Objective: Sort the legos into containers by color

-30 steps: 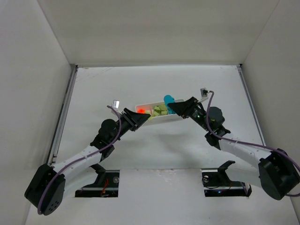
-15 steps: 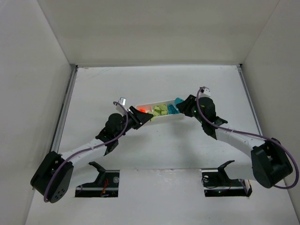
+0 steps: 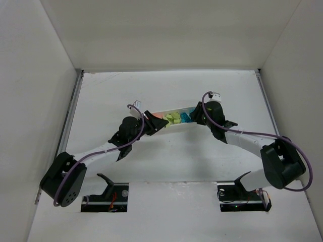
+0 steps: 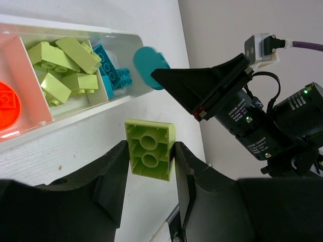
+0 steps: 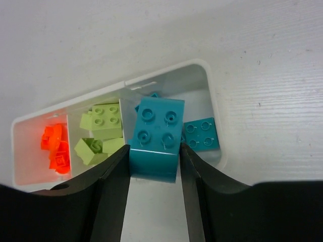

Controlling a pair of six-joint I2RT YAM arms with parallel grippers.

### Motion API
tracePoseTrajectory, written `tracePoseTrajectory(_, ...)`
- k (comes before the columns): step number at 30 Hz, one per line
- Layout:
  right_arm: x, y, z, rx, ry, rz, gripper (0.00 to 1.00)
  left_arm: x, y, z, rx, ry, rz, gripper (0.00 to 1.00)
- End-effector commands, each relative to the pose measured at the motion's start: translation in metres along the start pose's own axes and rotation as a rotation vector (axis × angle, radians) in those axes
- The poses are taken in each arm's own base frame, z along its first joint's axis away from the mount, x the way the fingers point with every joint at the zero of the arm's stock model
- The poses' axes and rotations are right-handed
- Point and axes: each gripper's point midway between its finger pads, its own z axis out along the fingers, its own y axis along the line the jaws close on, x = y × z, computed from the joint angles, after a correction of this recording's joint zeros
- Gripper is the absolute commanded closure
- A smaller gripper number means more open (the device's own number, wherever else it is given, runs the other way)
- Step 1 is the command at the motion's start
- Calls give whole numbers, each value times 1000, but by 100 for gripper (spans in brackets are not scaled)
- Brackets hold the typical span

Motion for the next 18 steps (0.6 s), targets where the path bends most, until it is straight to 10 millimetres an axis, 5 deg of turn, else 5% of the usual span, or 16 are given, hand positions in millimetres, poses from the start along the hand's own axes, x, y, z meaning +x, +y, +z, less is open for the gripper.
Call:
tracePoseTrajectory(1,-28,14,3,-8,-78,-13,50,-20,-34,9,95,-51,57,81)
tracePoseTrajectory(6,-38,14,1,5,-112,-4,39,-26,-35,19,82,-65,89,81)
tracePoseTrajectory(16,-55,12,-51,-39,-233,43,39,-29,-11,41,-78,-65,240,81)
tracePoseTrajectory(18,-53,13,-58,-55,-240,44,45,-26,-3,48,-119,-56,281,81)
